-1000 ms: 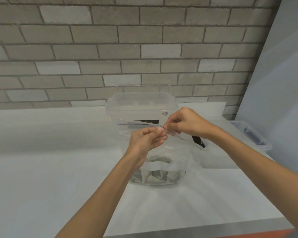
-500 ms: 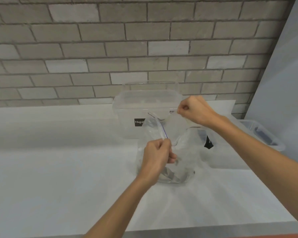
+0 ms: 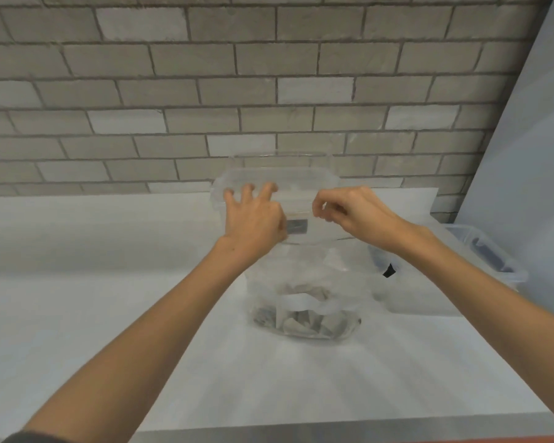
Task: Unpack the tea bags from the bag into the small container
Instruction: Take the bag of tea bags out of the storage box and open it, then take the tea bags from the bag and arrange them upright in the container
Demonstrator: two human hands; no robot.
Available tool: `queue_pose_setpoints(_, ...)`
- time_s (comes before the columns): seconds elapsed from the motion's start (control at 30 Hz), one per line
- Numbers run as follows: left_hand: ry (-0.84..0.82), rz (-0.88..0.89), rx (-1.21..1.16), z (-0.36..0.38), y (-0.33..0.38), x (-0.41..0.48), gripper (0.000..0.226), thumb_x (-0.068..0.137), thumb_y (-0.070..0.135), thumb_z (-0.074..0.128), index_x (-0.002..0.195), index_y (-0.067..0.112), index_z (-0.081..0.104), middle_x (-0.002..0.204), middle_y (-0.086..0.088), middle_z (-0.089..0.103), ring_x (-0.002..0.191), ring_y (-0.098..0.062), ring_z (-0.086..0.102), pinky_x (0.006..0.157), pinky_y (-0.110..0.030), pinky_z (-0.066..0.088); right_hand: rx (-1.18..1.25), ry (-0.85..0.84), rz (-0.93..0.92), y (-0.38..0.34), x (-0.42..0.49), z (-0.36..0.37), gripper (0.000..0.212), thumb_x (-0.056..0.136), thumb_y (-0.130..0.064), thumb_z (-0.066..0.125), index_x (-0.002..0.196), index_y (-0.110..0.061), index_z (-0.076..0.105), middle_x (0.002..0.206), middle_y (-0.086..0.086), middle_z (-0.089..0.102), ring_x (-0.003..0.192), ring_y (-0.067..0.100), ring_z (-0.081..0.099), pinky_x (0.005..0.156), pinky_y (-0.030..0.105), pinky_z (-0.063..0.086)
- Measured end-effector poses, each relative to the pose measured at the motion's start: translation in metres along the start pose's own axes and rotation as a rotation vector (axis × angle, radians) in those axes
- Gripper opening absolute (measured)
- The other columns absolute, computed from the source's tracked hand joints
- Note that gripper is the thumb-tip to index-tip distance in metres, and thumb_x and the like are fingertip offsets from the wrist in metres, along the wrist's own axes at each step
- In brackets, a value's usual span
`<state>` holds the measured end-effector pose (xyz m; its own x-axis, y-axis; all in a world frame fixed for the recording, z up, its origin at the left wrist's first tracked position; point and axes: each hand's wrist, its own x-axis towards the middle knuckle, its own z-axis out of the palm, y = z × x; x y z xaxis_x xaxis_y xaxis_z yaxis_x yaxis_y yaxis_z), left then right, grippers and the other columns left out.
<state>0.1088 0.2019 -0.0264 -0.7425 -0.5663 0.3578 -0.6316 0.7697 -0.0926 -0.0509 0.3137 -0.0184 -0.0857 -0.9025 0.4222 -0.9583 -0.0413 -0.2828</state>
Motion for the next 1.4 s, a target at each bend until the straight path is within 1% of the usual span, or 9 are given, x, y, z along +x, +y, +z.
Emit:
queue_pose_setpoints(0.23, -0.325, -0.091, -0.298, 0.005, -0.009, -0.013, 0.091, 0.074, 0.015, 0.076, 0.145, 0.044, 0.026, 0.15, 0.001, 0.018, 0.11, -0.029, 0.052, 0.084, -0.039, 0.041, -0.44, -0.315, 0.186, -0.004, -0.012, 0.014, 0.04, 0.091, -0.034, 0.052, 0.129, -0.045, 0.047, 0.108, 0.001, 0.043, 0.093, 0.024, 0.053, 0.068, 0.032, 0.035)
queue_pose_setpoints(0.37, -0.365, -0.099, -0.3, 0.012, -0.031, -0.026, 0.099, 0.08, 0.013, 0.07, 0.146, 0.054, 0.009, 0.147, 0.004, 0.023, 0.099, -0.023, 0.052, 0.076, -0.033, 0.043, -0.332, -0.525, 0.397, 0.014, -0.023, 0.001, 0.072, 0.084, -0.013, 0.047, 0.131, -0.063, 0.026, 0.102, -0.002, 0.054, 0.08, 0.019, 0.056, 0.061, 0.03, 0.041)
queue_pose_setpoints(0.53, -0.421, -0.083, -0.39, 0.022, -0.042, -0.036, 0.099, 0.081, 0.011, 0.068, 0.146, 0.054, 0.008, 0.139, 0.001, 0.036, 0.118, -0.026, 0.048, 0.089, -0.037, 0.047, -0.101, -0.49, 0.501, 0.022, -0.033, -0.004, 0.083, 0.084, 0.0, 0.036, 0.131, -0.068, 0.025, 0.092, 0.002, 0.054, 0.07, 0.021, 0.067, 0.067, 0.039, 0.061)
queue_pose_setpoints(0.63, -0.412, -0.075, -0.69, 0.021, -0.032, -0.039, 0.082, 0.077, 0.009, 0.074, 0.143, 0.038, 0.035, 0.137, 0.0, 0.04, 0.114, -0.021, 0.051, 0.083, -0.029, 0.046, 0.119, -0.486, 0.474, 0.013, -0.037, 0.006, 0.078, 0.087, -0.02, 0.064, 0.136, -0.064, 0.022, 0.097, 0.004, 0.059, 0.072, 0.018, 0.067, 0.055, 0.022, 0.056)
queue_pose_setpoints(0.83, 0.018, -0.464, -1.072, 0.035, -0.019, -0.026, 0.072, 0.067, 0.034, 0.084, 0.109, 0.024, 0.027, 0.105, -0.005, 0.055, 0.094, -0.025, 0.058, 0.077, -0.039, 0.051, 0.423, -0.405, 0.466, 0.002, -0.045, 0.039, 0.056, 0.074, -0.026, 0.08, 0.12, -0.05, 0.057, 0.123, 0.002, 0.048, 0.094, 0.014, 0.061, 0.075, 0.027, 0.056)
queue_pose_setpoints(0.93, -0.36, -0.535, -0.932, 0.053, -0.021, -0.024, 0.077, 0.074, 0.045, 0.078, 0.126, 0.021, 0.028, 0.113, -0.009, 0.053, 0.1, -0.032, 0.061, 0.072, -0.04, 0.054, 0.417, -0.402, 0.48, -0.002, -0.052, 0.05, 0.06, 0.073, -0.019, 0.082, 0.124, -0.04, 0.058, 0.124, 0.0, 0.042, 0.085, 0.004, 0.052, 0.078, 0.026, 0.049)
queue_pose_setpoints(1.03, -0.767, -0.569, -1.289, 0.071, -0.012, -0.03, 0.034, 0.097, 0.031, 0.055, 0.119, 0.005, 0.056, 0.113, -0.011, 0.064, 0.097, -0.033, 0.065, 0.086, -0.051, 0.053, 0.394, -0.49, 0.617, 0.005, -0.062, 0.066, 0.064, 0.074, -0.021, 0.08, 0.129, -0.04, 0.052, 0.129, 0.004, 0.031, 0.109, 0.018, 0.05, 0.082, 0.027, 0.048)
queue_pose_setpoints(1.23, -0.449, -0.989, -2.318, 0.085, -0.007, -0.037, 0.025, 0.1, -0.002, 0.034, 0.085, -0.002, 0.054, 0.057, -0.011, 0.064, 0.051, -0.021, 0.065, 0.055, -0.044, 0.057, 0.888, -0.517, 1.097, 0.036, -0.081, 0.083, 0.051, 0.089, -0.037, 0.065, 0.136, -0.036, 0.044, 0.139, -0.003, 0.031, 0.113, 0.028, 0.045, 0.074, 0.036, 0.055)
queue_pose_setpoints(1.4, -0.635, -0.759, -2.343, 0.083, 0.012, -0.078, 0.019, 0.084, 0.002, 0.052, 0.098, 0.006, 0.064, 0.089, -0.014, 0.068, 0.072, -0.028, 0.067, 0.074, -0.048, 0.056, 1.207, -0.065, 1.145, 0.046, -0.066, 0.112, 0.048, 0.084, 0.005, 0.066, 0.127, -0.005, 0.05, 0.11, 0.014, 0.065, 0.085, 0.023, 0.065, 0.054, 0.034, 0.059)
